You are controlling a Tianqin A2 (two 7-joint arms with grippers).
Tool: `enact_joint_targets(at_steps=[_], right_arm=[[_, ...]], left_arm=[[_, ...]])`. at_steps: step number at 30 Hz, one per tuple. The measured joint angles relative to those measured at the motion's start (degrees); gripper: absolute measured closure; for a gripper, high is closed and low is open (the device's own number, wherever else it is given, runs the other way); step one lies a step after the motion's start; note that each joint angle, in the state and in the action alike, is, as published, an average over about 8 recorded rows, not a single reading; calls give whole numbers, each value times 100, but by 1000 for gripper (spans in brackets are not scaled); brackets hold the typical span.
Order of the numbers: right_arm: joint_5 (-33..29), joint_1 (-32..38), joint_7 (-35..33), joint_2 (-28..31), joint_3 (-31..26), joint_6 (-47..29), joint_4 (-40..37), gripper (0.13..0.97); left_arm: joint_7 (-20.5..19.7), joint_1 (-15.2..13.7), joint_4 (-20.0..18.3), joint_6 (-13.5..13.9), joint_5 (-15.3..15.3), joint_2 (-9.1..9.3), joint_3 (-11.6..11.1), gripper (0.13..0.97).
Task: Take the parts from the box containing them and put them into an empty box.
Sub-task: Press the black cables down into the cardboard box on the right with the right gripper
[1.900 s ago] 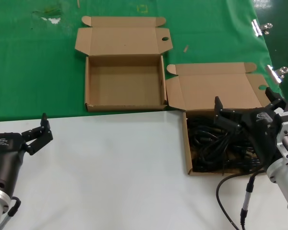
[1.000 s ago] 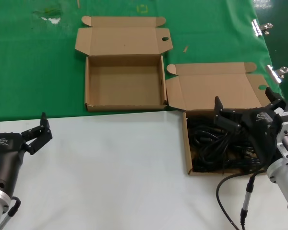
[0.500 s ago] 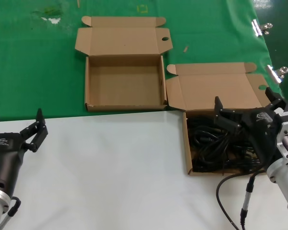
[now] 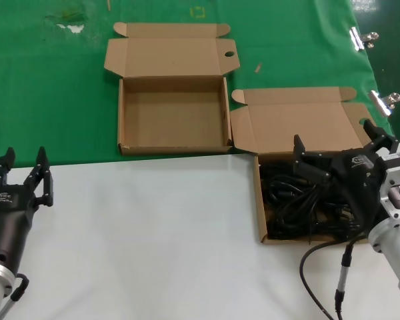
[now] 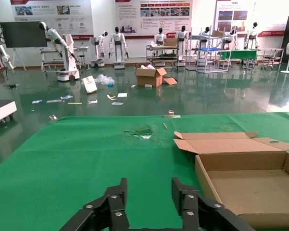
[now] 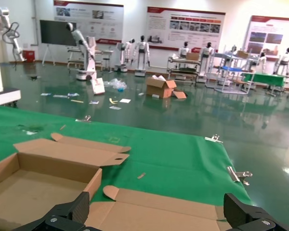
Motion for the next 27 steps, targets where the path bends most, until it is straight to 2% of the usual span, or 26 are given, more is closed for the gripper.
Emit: enact_joint_targets(at_steps=[6, 15, 19, 27], right_arm=[[-31, 67, -100, 212, 5, -244, -49, 129], [8, 298, -399, 633, 195, -1071, -163, 129], [79, 439, -439, 942, 154, -1584, -198, 129], [156, 868, -553, 1613, -91, -2717, -320, 129]], left_arm=[[0, 0, 0, 0, 0, 0, 0, 780], [-1, 0, 0, 0, 0, 0, 0, 900], [-1, 0, 0, 0, 1, 0, 0, 900], [-1, 0, 0, 0, 1, 0, 0, 954]])
